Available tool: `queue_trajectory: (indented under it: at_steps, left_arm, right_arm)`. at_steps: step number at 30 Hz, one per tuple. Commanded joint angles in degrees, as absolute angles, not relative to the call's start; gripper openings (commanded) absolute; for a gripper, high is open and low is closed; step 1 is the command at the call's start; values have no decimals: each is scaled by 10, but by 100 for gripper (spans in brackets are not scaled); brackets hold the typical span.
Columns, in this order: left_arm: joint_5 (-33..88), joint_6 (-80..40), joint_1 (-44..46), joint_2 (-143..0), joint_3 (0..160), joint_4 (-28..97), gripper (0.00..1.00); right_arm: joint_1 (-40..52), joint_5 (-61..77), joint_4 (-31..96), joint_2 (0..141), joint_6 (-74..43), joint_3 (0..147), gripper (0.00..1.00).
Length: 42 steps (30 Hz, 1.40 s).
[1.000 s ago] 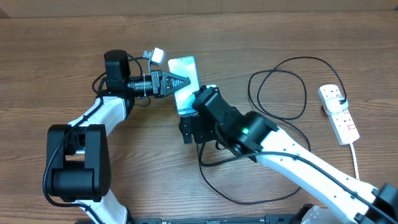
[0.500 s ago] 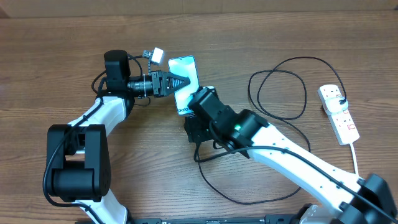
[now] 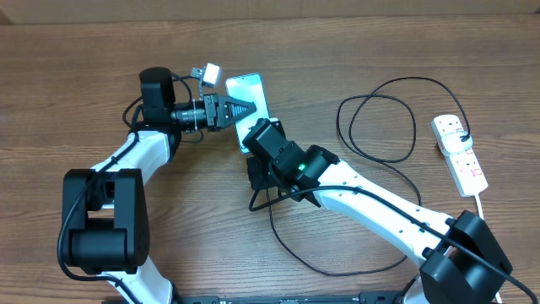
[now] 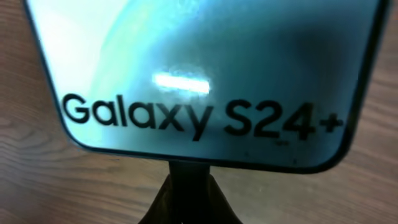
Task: Plug charger to phone and switch on socket
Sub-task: 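Push the plug up into the phone's charging port with the right gripper, then release the plug and lower the phone flat onto the table with the left gripper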
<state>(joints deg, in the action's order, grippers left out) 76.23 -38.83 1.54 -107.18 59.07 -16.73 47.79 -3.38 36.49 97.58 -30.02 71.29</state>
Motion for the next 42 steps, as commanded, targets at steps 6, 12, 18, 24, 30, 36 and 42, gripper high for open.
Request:
queue_trajectory:
  at_steps: [6, 12, 18, 24, 30, 36, 42]
  left_arm:
    - [844, -342, 27, -1074, 591, -165, 4]
    - [856, -338, 32, -1074, 591, -165, 5]
    - [867, -332, 34, -1074, 591, -165, 4]
    - [844, -335, 34, -1074, 591, -165, 4]
    - [750, -387, 35, -1074, 591, -164, 4]
    - [624, -437, 39, -1074, 591, -119, 4]
    - [462, -385, 90, -1074, 591, 17, 4]
  right_arm:
    - [475, -86, 276, 977, -250, 735, 4]
    - [474, -91, 275, 976, -250, 749, 4]
    - [468, -90, 290, 970, -253, 765, 4]
    - [468, -59, 341, 957, -253, 765, 23]
    - [467, -59, 393, 909, -255, 766, 58]
    - [467, -59, 494, 819, -258, 766, 99]
    - [467, -68, 594, 705, -257, 766, 100]
